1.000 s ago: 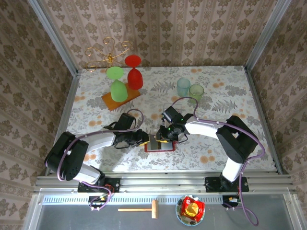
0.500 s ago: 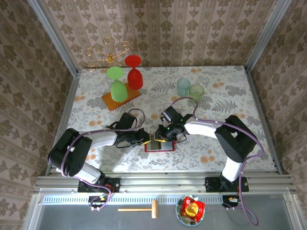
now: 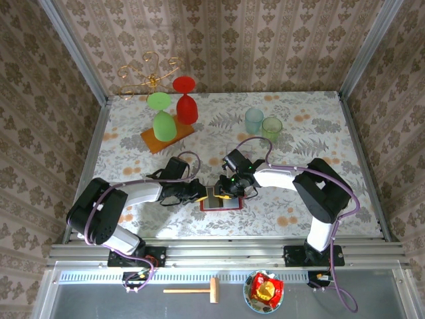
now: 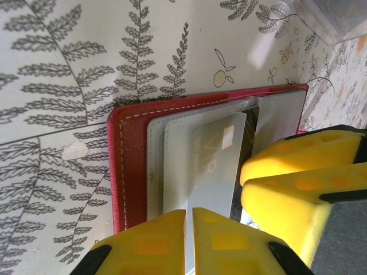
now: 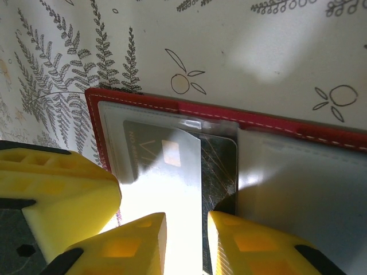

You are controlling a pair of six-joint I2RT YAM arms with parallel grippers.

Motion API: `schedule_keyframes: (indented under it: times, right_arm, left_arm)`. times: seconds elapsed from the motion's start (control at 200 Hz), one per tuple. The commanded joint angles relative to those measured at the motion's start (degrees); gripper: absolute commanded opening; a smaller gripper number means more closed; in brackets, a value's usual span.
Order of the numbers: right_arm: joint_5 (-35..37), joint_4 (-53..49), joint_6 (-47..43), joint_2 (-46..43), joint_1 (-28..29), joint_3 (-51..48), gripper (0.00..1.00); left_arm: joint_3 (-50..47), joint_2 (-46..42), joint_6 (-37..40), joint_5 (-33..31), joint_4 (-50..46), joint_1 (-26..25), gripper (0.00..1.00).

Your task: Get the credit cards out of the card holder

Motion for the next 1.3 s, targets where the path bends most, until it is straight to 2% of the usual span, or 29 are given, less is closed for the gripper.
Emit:
schedule_keyframes:
  times: [0.0,0.82,1.295]
  right_arm:
    - [2.45,-3.75,-0.88,-0.38,0.24,-0.07,0.26]
    - [4.1,-6.41,-1.95,-2.74,0.18,1.17,0.27]
    - [0.92,-1.6,0.3,-5.27,-1.22,-2.24,0.27]
  left_arm:
    - [0.01,0.59,1.73,-0.34,-1.77,-0.17,0.12]
    - [0.19,1.72,1.65,0.01,-1.71,-0.17,0.11]
    - [4.05,0.29,1.68,0.37,-2.91,-1.74,0.11]
